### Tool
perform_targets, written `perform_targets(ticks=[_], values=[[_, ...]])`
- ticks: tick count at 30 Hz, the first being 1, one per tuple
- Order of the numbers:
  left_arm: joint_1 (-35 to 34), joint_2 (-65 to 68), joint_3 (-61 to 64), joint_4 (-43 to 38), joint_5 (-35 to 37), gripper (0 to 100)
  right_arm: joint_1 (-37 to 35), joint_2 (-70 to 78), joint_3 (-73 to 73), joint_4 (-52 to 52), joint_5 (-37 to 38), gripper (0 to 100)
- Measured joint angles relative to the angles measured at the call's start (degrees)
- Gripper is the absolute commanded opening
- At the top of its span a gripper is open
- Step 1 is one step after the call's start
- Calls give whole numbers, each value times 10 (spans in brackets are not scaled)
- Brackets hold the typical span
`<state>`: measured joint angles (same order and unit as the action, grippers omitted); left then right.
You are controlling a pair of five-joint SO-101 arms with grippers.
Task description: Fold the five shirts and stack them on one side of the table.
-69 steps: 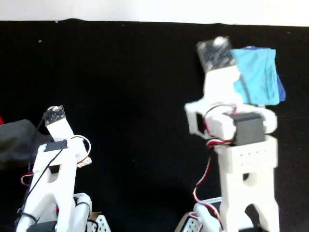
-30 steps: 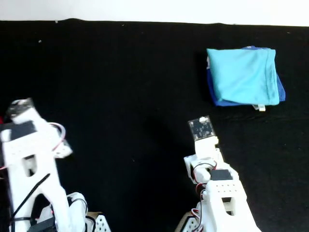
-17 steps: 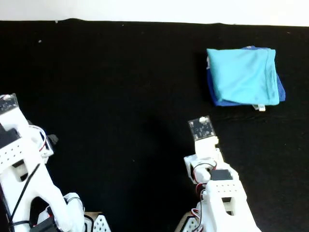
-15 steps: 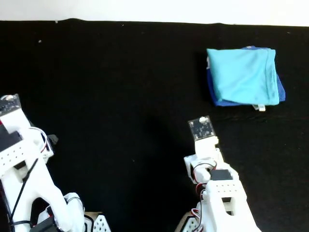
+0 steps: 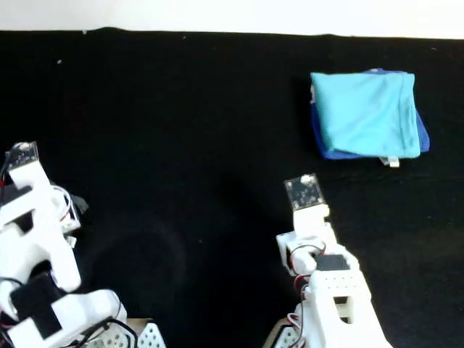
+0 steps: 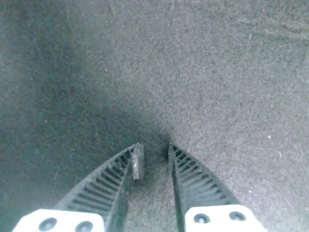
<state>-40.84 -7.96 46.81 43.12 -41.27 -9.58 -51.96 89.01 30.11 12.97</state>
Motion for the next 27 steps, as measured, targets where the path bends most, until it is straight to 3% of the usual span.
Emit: perform_targets(ticks=[2,10,17,27], values=[[3,10,-17,11,0,5,0,0,0,0,0,101],[53,-40,-111,117,66,9,0,0,0,0,0,101],[187,-192,-256,239,153,9,0,0,0,0,0,101],[382,-321,-507,250,196,9,0,0,0,0,0,101]])
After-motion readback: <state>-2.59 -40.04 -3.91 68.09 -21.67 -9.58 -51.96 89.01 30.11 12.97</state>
